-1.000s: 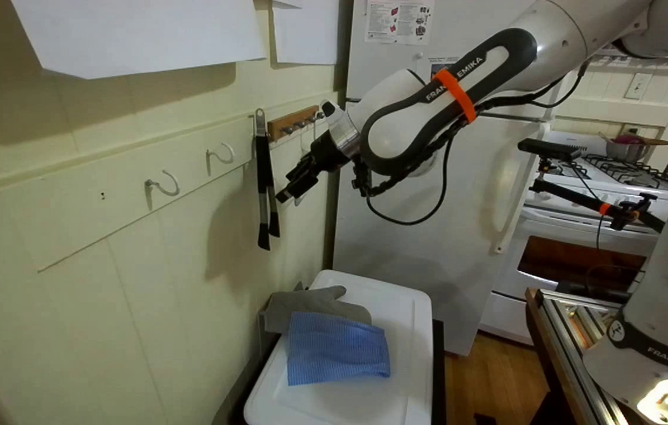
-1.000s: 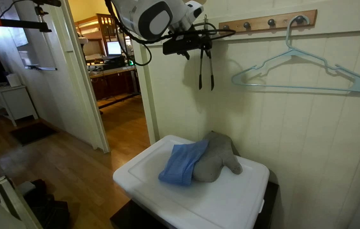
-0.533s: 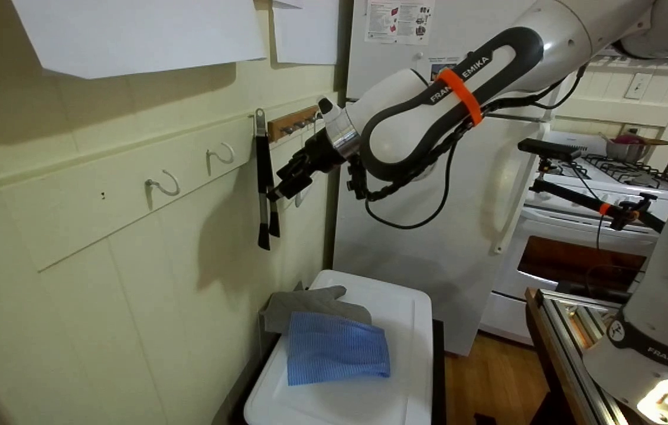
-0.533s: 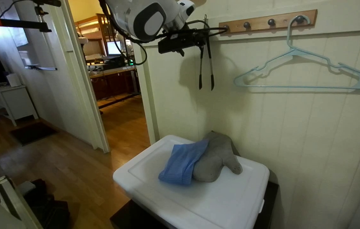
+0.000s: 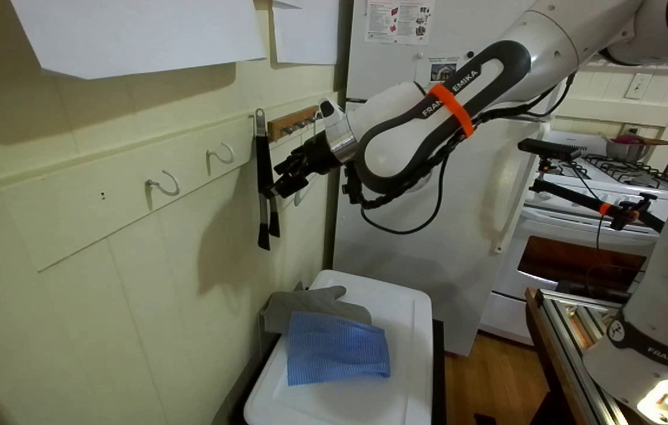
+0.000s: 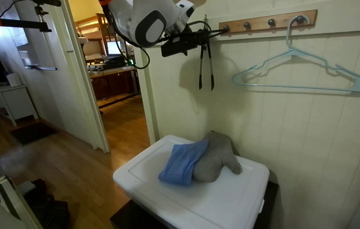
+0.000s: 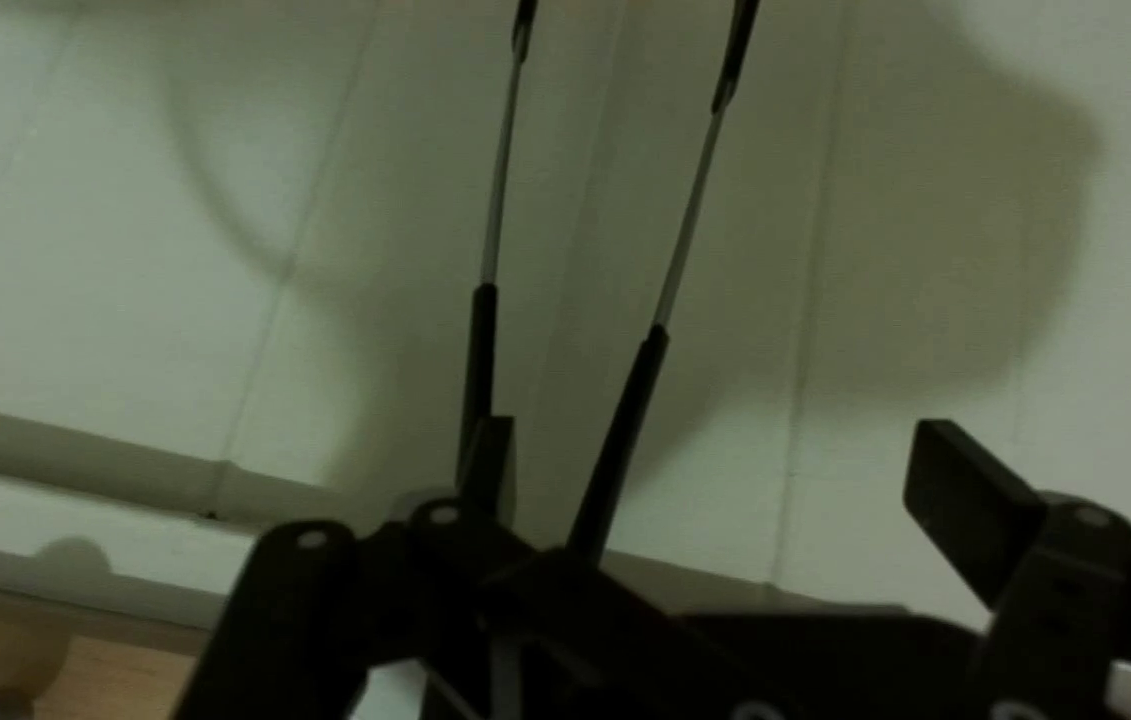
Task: Move the tongs from the hook on the right to the center hook
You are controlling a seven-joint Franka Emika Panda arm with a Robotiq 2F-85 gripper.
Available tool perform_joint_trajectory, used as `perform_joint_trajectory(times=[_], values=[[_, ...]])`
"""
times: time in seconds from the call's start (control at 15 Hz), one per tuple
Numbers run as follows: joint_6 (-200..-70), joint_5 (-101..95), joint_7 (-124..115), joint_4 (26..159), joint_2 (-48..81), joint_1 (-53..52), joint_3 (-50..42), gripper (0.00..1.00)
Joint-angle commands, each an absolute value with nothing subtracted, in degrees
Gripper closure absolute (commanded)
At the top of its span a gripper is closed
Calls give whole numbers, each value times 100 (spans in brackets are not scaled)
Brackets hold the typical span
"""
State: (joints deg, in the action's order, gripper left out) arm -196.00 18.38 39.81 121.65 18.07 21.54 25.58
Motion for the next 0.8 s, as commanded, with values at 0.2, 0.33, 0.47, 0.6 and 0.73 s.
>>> perform_joint_trajectory(times=[0.2, 0.33, 0.47, 0.6, 0.73], values=[[-19854, 1746, 4163, 11874, 2137, 2008, 2479, 31], [-19847, 1749, 4212, 11817, 2191, 1973, 2447, 47], [-19843, 1749, 4233, 11792, 2214, 1963, 2435, 61], [-19883, 1771, 4281, 11789, 2218, 1945, 2384, 77], [-19986, 1794, 4323, 11811, 2197, 1932, 2296, 92]])
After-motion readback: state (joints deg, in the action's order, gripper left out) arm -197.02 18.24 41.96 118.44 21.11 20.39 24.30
